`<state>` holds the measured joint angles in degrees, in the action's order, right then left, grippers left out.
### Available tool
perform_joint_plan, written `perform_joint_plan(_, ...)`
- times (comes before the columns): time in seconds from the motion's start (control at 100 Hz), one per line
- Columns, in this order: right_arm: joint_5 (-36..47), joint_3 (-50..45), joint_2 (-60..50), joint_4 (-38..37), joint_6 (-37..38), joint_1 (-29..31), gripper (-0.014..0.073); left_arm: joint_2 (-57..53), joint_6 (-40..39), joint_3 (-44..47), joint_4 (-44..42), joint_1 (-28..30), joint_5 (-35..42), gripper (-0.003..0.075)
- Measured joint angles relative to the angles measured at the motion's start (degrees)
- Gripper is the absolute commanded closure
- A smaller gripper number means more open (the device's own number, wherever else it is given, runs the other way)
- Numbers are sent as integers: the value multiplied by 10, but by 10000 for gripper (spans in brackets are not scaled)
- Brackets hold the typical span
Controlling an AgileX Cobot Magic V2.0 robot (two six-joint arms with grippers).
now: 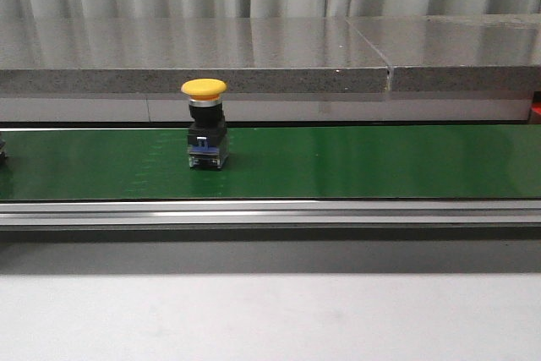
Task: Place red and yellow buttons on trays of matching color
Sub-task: 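Move the right gripper above the yellow button riding the belt, then lower the right gripper onto the yellow button, grasp and lift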
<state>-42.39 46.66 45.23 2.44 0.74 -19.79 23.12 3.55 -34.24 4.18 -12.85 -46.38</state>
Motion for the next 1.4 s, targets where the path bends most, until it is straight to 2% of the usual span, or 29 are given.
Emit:
perform_joint_plan(0.01,-2,4,5,0,0,-2,483,0,0,0,0,0,0,741)
perform_joint_plan(0.06,-8,28,37,1,-2,-18,361,-2,0,0,0,0,0,741)
perform_joint_plan(0.07,-9,35,47,1,-2,-22,305,-2,0,0,0,0,0,741)
perform_joint_plan(0.19,-17,91,127,5,-7,-50,17,-2,0,0,1,0,0,741)
perform_joint_plan(0.26,-25,124,171,7,-7,-65,-52,-2,-1,0,1,0,0,741)
perform_joint_plan(0.5,-64,235,306,20,-7,-101,-54,-2,-1,0,1,0,0,741)
perform_joint_plan(0.86,-150,399,483,65,-78,-111,-54,-2,-1,0,2,0,0,741)
perform_joint_plan(1.27,-168,486,609,67,-110,-111,-52,-2,-1,0,3,0,0,741)
perform_joint_plan(1.33,-168,490,622,67,-113,-111,-31,-2,-1,0,3,0,0,741)
perform_joint_plan(1.4,-165,490,633,67,-119,-111,53,-2,-1,0,3,0,0,741)
